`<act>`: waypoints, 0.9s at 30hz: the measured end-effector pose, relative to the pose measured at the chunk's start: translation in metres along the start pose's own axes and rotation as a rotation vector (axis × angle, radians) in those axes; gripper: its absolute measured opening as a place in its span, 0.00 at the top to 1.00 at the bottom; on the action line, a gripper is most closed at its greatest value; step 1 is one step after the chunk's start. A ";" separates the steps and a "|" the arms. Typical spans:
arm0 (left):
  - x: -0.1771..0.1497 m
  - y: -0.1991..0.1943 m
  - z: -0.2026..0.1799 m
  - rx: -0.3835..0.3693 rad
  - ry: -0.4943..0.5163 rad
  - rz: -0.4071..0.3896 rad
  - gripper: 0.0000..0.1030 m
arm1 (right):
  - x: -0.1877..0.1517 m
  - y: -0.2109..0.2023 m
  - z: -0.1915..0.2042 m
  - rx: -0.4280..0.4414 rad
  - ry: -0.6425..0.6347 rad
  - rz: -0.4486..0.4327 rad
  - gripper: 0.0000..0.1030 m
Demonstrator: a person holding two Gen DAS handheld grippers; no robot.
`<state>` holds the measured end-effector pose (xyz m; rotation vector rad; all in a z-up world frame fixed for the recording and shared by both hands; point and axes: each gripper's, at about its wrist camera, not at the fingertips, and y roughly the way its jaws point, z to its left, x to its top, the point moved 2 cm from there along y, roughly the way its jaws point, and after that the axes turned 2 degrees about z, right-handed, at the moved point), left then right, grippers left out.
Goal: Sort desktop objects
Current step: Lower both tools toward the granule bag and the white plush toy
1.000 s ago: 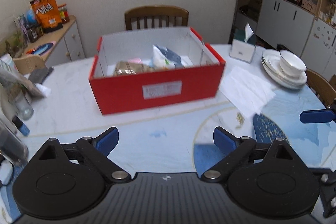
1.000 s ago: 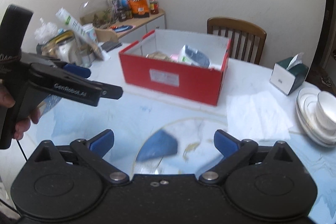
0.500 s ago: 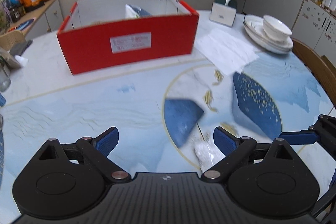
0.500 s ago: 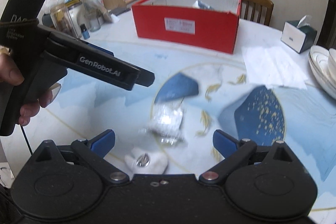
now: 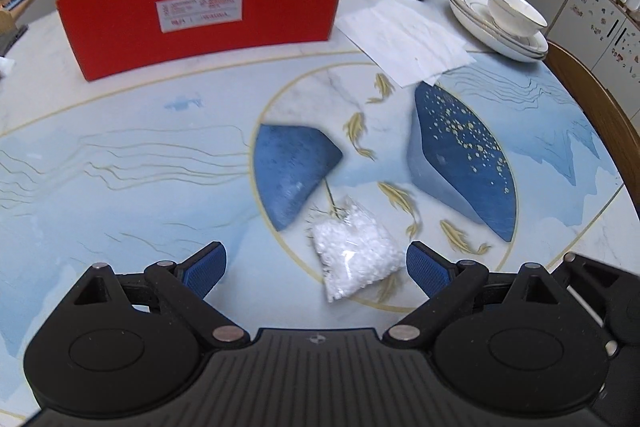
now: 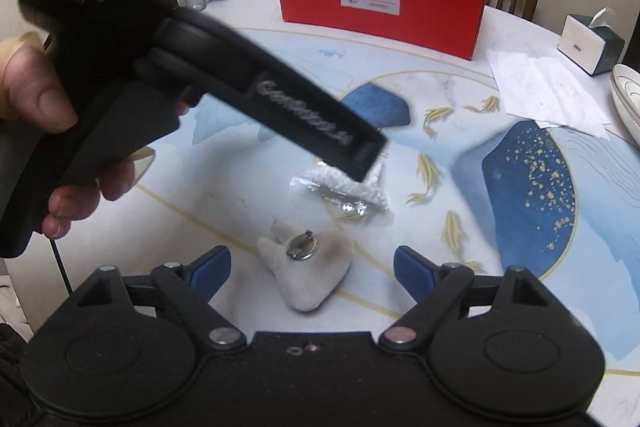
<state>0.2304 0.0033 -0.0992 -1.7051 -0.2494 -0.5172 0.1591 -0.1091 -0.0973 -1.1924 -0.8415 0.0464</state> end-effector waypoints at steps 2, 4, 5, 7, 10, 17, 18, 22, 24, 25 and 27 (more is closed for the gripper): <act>0.001 0.005 -0.002 0.001 -0.003 0.009 0.06 | -0.001 0.003 0.000 0.007 0.010 0.008 0.16; 0.003 0.009 -0.004 -0.001 -0.003 0.017 0.06 | -0.001 0.005 0.000 0.021 0.027 0.016 0.18; 0.003 0.011 -0.005 0.000 -0.003 0.022 0.06 | -0.001 0.006 0.001 0.021 0.025 0.016 0.19; 0.004 0.015 -0.007 -0.010 0.004 0.029 0.05 | 0.000 0.007 0.003 0.015 0.007 0.017 0.21; 0.005 0.019 -0.011 -0.008 0.017 0.035 0.06 | -0.001 0.009 0.006 0.015 -0.004 0.021 0.22; 0.005 0.024 -0.015 -0.013 0.025 0.045 0.06 | -0.001 0.015 0.004 -0.007 -0.007 0.035 0.30; 0.005 0.025 -0.015 -0.016 0.023 0.047 0.07 | -0.001 0.015 0.003 -0.008 -0.007 0.037 0.31; 0.005 0.027 -0.016 -0.021 0.024 0.051 0.10 | -0.001 0.018 0.002 -0.009 -0.010 0.045 0.36; 0.005 0.027 -0.016 -0.027 0.024 0.051 0.22 | -0.001 0.019 0.002 -0.008 -0.014 0.049 0.38; 0.005 0.027 -0.016 -0.022 0.028 0.048 0.25 | -0.001 0.020 0.002 -0.009 -0.017 0.051 0.39; 0.006 0.026 -0.017 -0.032 0.028 0.045 0.30 | -0.002 0.021 0.003 -0.011 -0.024 0.052 0.39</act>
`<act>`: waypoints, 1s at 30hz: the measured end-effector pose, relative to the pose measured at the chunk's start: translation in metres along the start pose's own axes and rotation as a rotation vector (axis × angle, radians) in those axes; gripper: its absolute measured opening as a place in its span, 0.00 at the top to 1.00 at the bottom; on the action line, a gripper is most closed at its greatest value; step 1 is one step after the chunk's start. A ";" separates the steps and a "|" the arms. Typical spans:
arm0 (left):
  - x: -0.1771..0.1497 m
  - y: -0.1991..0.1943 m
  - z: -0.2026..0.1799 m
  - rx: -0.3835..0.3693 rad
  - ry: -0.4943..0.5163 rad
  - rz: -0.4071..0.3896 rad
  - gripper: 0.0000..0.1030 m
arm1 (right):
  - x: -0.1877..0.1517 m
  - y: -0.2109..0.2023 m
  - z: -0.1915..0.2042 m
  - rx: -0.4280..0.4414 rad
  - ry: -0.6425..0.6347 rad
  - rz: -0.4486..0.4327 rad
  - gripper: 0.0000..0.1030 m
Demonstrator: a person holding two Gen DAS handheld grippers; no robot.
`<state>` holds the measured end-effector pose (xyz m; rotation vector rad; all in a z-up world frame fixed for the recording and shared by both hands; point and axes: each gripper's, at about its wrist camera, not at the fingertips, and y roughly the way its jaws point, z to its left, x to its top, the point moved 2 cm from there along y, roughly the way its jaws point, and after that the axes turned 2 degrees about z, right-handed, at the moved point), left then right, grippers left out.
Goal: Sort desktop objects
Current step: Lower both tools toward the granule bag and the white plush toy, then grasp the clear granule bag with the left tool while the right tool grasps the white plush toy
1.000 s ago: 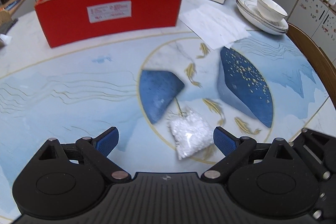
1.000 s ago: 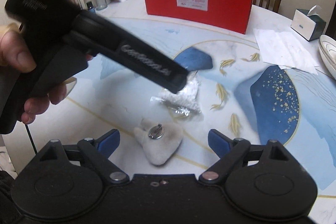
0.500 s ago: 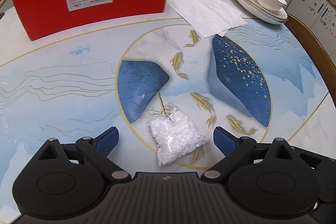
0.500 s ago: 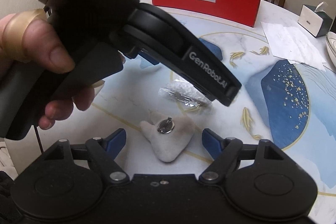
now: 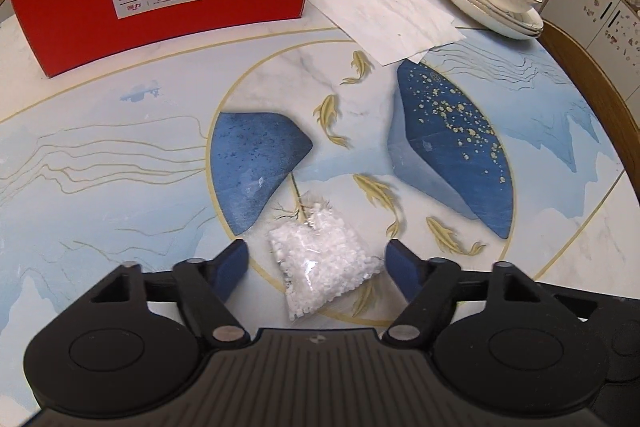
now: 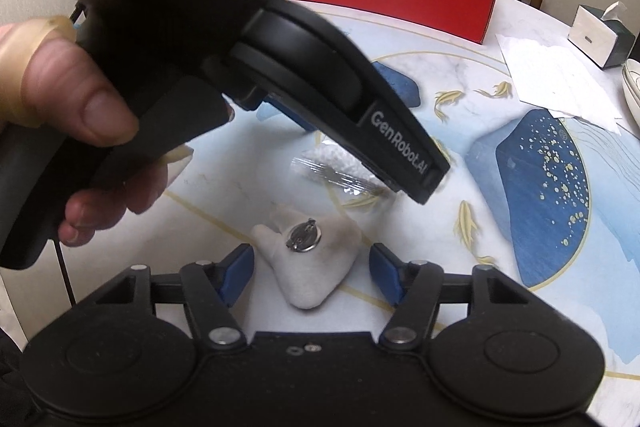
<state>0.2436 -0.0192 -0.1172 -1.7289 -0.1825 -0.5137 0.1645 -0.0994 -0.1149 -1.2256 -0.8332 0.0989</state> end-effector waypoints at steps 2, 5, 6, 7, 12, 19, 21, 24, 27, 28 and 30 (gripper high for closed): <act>0.000 -0.001 0.000 -0.006 -0.004 -0.003 0.39 | 0.000 0.000 0.000 -0.003 -0.009 0.001 0.40; -0.001 -0.002 -0.001 -0.010 -0.006 -0.006 0.42 | 0.000 0.000 -0.001 -0.005 -0.010 -0.001 0.48; -0.001 -0.003 -0.001 -0.011 -0.008 -0.007 0.43 | 0.000 0.000 -0.002 -0.004 -0.009 -0.001 0.48; -0.001 -0.003 -0.001 -0.016 -0.010 -0.008 0.45 | 0.000 0.000 -0.002 -0.003 -0.008 -0.001 0.48; -0.001 -0.005 0.002 -0.021 -0.019 -0.016 0.50 | -0.001 -0.001 -0.005 0.001 0.001 -0.003 0.51; 0.000 -0.010 0.011 -0.024 -0.044 -0.021 0.52 | 0.002 -0.008 -0.019 -0.009 0.019 -0.014 0.51; 0.001 -0.013 0.013 -0.027 -0.051 -0.025 0.52 | 0.005 -0.008 -0.021 -0.013 0.022 -0.014 0.51; 0.002 -0.017 0.017 -0.033 -0.061 -0.033 0.52 | 0.007 -0.009 -0.025 -0.018 0.015 -0.016 0.51; 0.003 -0.023 0.021 -0.031 -0.062 -0.042 0.53 | 0.014 -0.011 -0.025 -0.026 0.015 -0.019 0.51; 0.003 -0.025 0.023 -0.028 -0.062 -0.047 0.53 | 0.015 -0.013 -0.027 -0.029 0.018 -0.019 0.51; 0.004 -0.029 0.026 -0.027 -0.063 -0.054 0.52 | 0.017 -0.014 -0.029 -0.035 0.023 -0.023 0.51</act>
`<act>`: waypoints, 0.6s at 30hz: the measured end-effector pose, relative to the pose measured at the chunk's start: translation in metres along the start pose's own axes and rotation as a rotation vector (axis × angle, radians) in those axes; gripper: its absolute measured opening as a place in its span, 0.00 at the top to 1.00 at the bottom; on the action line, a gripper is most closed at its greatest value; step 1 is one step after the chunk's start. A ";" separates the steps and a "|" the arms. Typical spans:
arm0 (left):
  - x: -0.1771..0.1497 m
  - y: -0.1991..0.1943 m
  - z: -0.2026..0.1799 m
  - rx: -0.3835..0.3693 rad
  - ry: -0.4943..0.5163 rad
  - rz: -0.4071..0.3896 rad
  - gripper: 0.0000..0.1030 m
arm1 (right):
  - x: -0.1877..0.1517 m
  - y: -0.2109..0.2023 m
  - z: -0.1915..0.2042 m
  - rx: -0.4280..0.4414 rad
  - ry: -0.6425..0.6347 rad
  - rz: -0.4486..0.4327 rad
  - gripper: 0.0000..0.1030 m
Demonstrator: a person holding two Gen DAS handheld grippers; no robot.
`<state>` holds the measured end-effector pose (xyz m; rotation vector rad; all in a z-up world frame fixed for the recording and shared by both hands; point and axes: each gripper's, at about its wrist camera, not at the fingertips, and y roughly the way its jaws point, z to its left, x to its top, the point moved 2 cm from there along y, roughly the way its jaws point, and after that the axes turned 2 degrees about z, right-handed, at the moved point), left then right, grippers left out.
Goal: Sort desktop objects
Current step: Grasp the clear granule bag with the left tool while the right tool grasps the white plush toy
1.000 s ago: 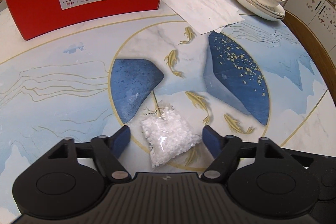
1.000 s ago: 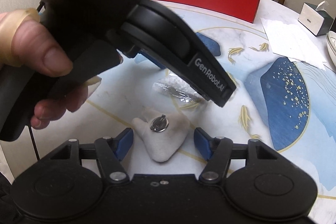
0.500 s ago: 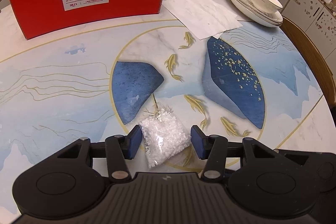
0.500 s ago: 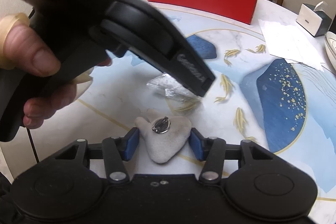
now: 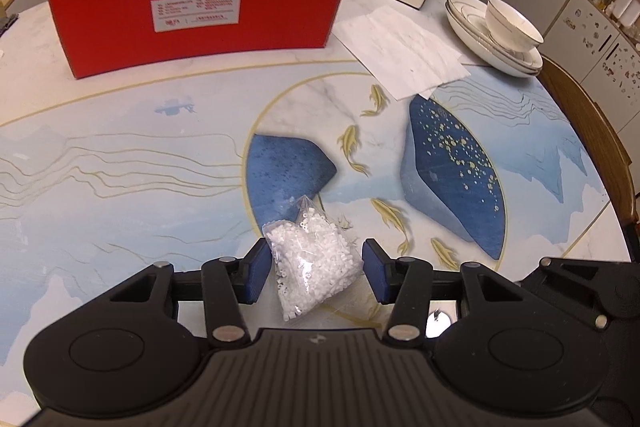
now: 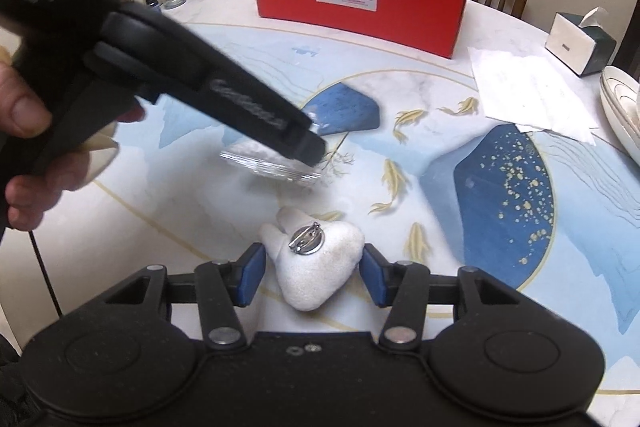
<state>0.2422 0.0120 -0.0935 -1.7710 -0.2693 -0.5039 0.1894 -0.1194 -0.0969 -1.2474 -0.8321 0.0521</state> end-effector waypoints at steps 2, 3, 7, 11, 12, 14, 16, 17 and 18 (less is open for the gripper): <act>0.001 -0.004 0.004 0.003 -0.002 -0.009 0.53 | 0.000 -0.005 0.001 -0.004 0.006 -0.005 0.51; 0.001 -0.006 0.006 0.006 -0.003 -0.013 0.53 | 0.002 -0.005 0.000 -0.005 0.008 -0.008 0.51; 0.004 -0.012 0.014 0.009 -0.017 -0.024 0.53 | 0.008 -0.007 -0.003 -0.009 0.012 -0.019 0.51; 0.007 -0.018 0.020 0.013 -0.020 -0.036 0.53 | 0.015 -0.010 -0.003 -0.013 0.007 -0.032 0.51; 0.007 -0.020 0.021 0.014 -0.021 -0.039 0.53 | 0.017 -0.011 -0.004 -0.014 0.007 -0.036 0.51; 0.009 -0.023 0.023 0.012 -0.024 -0.044 0.53 | 0.022 -0.013 -0.005 -0.016 0.007 -0.042 0.51; 0.011 -0.027 0.025 0.011 -0.026 -0.047 0.53 | 0.027 -0.015 -0.006 -0.018 0.006 -0.050 0.51; 0.012 -0.029 0.026 0.008 -0.031 -0.046 0.53 | 0.030 -0.016 -0.007 -0.021 0.003 -0.055 0.51; 0.013 -0.031 0.027 0.002 -0.036 -0.046 0.53 | 0.033 -0.017 -0.007 -0.024 -0.001 -0.062 0.51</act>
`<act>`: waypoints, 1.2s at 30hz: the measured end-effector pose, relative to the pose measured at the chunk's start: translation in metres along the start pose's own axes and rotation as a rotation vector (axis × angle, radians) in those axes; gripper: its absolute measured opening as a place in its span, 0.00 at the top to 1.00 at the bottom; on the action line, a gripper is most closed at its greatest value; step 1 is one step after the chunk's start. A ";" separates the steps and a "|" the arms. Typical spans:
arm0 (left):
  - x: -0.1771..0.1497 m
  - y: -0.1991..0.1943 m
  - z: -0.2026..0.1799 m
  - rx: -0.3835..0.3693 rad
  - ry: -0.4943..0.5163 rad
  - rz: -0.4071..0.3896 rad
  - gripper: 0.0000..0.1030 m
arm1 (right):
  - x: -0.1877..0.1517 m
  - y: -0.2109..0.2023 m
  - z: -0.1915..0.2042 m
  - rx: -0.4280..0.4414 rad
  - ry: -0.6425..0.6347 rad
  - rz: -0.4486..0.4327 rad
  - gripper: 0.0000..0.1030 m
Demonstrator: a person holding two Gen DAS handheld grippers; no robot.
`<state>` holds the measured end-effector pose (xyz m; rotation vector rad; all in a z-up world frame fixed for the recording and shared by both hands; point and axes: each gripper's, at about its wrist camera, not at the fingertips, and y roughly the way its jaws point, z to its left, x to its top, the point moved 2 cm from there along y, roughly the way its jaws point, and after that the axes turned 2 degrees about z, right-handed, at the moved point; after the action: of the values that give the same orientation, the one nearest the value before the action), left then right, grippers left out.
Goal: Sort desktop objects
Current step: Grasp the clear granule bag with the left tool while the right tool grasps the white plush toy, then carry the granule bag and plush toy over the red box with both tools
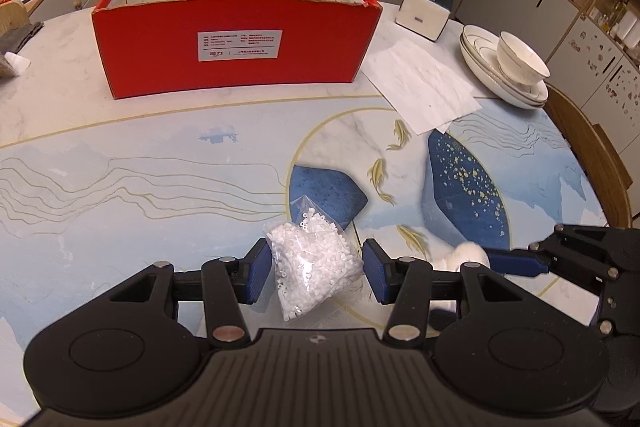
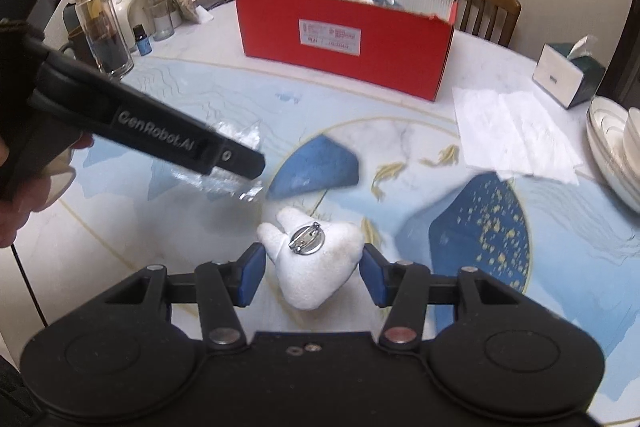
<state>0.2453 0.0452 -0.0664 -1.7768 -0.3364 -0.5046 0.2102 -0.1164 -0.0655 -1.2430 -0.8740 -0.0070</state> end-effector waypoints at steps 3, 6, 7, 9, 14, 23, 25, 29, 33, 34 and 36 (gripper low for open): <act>0.003 -0.006 0.002 -0.005 0.002 -0.009 0.53 | 0.009 -0.004 -0.003 -0.004 -0.004 -0.014 0.51; 0.006 -0.012 0.004 -0.010 0.002 -0.017 0.53 | 0.018 -0.007 -0.006 -0.008 -0.009 -0.031 0.51; 0.007 -0.013 0.005 -0.009 0.004 -0.021 0.53 | 0.021 -0.009 -0.006 -0.009 -0.012 -0.038 0.51; 0.009 -0.017 0.006 -0.007 0.014 -0.031 0.53 | 0.028 -0.012 -0.008 -0.011 -0.016 -0.052 0.51; 0.020 -0.026 0.009 -0.012 0.031 -0.058 0.52 | 0.049 -0.020 -0.014 0.001 -0.009 -0.087 0.51; 0.056 -0.044 0.018 0.015 0.090 -0.124 0.52 | 0.098 -0.031 -0.034 0.044 0.044 -0.135 0.51; 0.066 -0.048 0.020 0.021 0.101 -0.140 0.52 | 0.109 -0.033 -0.037 0.035 0.032 -0.151 0.51; 0.084 -0.053 0.023 0.040 0.126 -0.169 0.52 | 0.131 -0.034 -0.041 0.022 0.007 -0.178 0.51; 0.100 -0.056 0.027 0.058 0.146 -0.190 0.52 | 0.149 -0.034 -0.042 0.015 -0.023 -0.204 0.51; 0.103 -0.056 0.028 0.063 0.151 -0.194 0.52 | 0.153 -0.033 -0.043 0.012 -0.031 -0.208 0.51; 0.111 -0.056 0.030 0.073 0.160 -0.200 0.52 | 0.161 -0.031 -0.044 0.004 -0.043 -0.215 0.51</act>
<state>0.3187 0.0845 0.0304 -1.6292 -0.4174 -0.7624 0.3321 -0.0925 0.0504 -1.1442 -1.0412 -0.1508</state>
